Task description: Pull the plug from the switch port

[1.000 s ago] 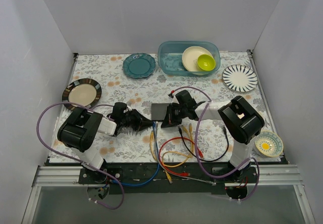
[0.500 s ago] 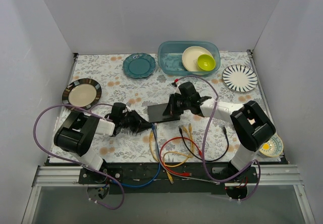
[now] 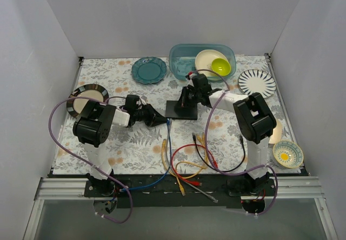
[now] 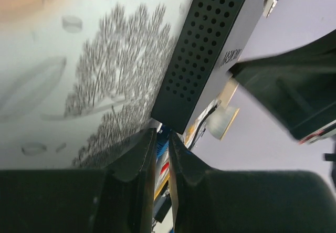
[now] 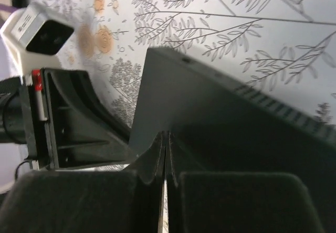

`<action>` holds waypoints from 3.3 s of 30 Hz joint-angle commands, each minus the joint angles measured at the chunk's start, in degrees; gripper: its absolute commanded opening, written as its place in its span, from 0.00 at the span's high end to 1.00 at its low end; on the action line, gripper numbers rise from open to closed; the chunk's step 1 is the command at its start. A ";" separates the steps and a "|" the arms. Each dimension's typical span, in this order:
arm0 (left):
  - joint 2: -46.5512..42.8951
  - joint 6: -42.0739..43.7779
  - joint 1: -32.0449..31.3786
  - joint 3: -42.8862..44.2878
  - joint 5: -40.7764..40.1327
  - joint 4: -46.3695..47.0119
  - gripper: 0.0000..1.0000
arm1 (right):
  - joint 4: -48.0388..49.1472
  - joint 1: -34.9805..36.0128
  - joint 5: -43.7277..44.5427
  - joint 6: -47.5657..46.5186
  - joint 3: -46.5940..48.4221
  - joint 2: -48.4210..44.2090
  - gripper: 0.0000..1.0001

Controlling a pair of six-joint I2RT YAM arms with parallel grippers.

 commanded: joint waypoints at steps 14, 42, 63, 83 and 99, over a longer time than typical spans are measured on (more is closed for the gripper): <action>3.94 7.52 2.93 7.94 -3.73 -9.61 0.92 | 25.15 -7.24 -6.22 14.06 -6.60 0.30 0.99; 1.32 17.45 0.21 7.77 -1.36 -22.62 0.96 | 8.88 -5.58 2.32 6.59 -19.58 -4.87 0.99; -14.95 8.75 3.28 -0.14 -20.79 -32.47 0.02 | 21.07 0.92 -5.56 5.52 -21.08 -17.47 0.59; -11.79 7.60 3.55 -9.29 1.28 -0.20 0.42 | 37.59 0.75 -9.03 24.90 -28.22 -1.97 0.99; -2.56 9.80 3.28 -3.13 2.77 0.49 0.70 | 10.39 0.66 -1.55 10.63 -22.41 -1.27 0.99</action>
